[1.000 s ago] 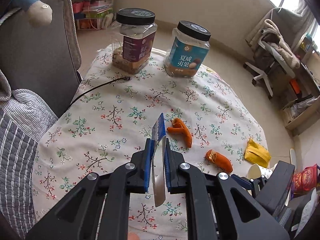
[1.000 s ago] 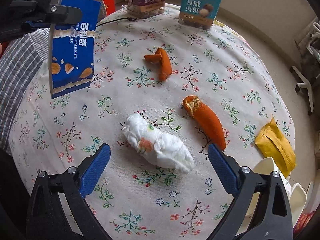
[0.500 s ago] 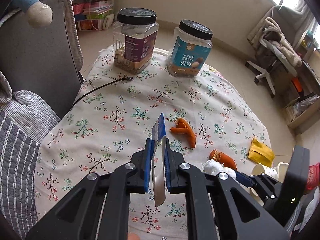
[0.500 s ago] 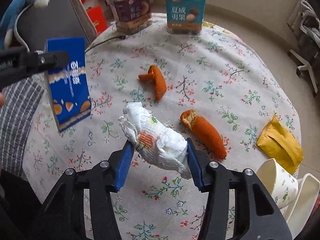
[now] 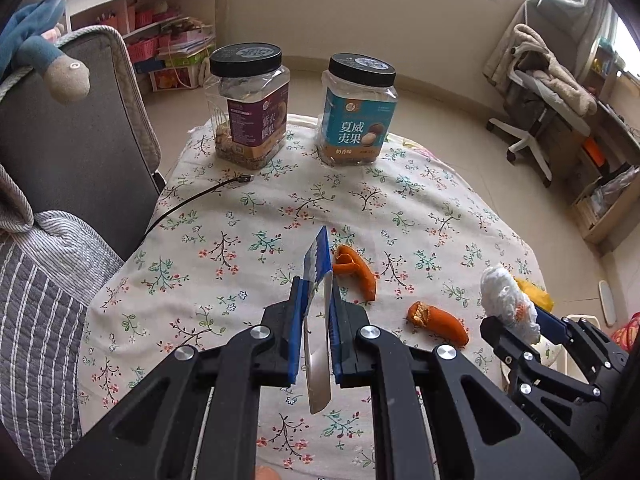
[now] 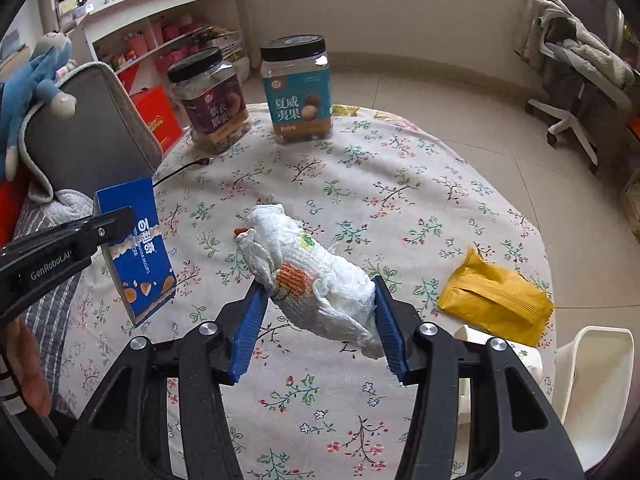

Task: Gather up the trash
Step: 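Carry the box and tissue bundle to the white bin and release both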

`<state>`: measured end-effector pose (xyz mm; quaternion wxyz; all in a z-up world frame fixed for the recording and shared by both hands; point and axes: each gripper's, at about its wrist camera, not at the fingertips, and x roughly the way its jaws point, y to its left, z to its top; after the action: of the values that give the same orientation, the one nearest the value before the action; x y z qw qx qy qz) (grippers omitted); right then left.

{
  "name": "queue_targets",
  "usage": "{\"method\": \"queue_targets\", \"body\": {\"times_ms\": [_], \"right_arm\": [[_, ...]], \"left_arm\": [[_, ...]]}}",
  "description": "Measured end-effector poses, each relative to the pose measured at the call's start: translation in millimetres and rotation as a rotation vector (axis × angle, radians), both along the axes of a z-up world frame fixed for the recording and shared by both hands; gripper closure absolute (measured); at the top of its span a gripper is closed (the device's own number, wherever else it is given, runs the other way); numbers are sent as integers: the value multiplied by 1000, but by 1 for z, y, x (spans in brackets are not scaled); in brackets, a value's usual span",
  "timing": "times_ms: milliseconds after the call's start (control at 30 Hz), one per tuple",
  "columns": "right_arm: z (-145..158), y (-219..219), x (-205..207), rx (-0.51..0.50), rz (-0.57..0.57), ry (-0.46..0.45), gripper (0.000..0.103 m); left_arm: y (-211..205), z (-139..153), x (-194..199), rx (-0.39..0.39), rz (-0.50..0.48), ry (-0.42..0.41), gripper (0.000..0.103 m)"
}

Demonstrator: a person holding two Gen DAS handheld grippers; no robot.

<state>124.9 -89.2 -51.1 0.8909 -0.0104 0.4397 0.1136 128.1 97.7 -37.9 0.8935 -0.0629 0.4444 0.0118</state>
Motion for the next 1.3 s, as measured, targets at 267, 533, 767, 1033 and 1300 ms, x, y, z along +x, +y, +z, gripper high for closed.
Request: {"method": "queue_targets", "body": {"times_ms": [267,533,767,1033,1300], "right_arm": [[14,-31,-5,14,-87,-60,53],[24,-64,-13,-6,-177,-105,53],[25,-100,-19,-30,-268,-111,53],[28,-149,-32,-55,-378,-126,52],[28,-213,-52,-118,-521,-129,52]], "left_arm": [[-28,7,-5,27,-51,-51,91],[-62,17,-11,37,-109,-113,91],[-92,19,-17,51,-167,-141,91],[-123,21,-21,46,-228,-152,91],[-161,29,-28,30,-301,-169,91]]}}
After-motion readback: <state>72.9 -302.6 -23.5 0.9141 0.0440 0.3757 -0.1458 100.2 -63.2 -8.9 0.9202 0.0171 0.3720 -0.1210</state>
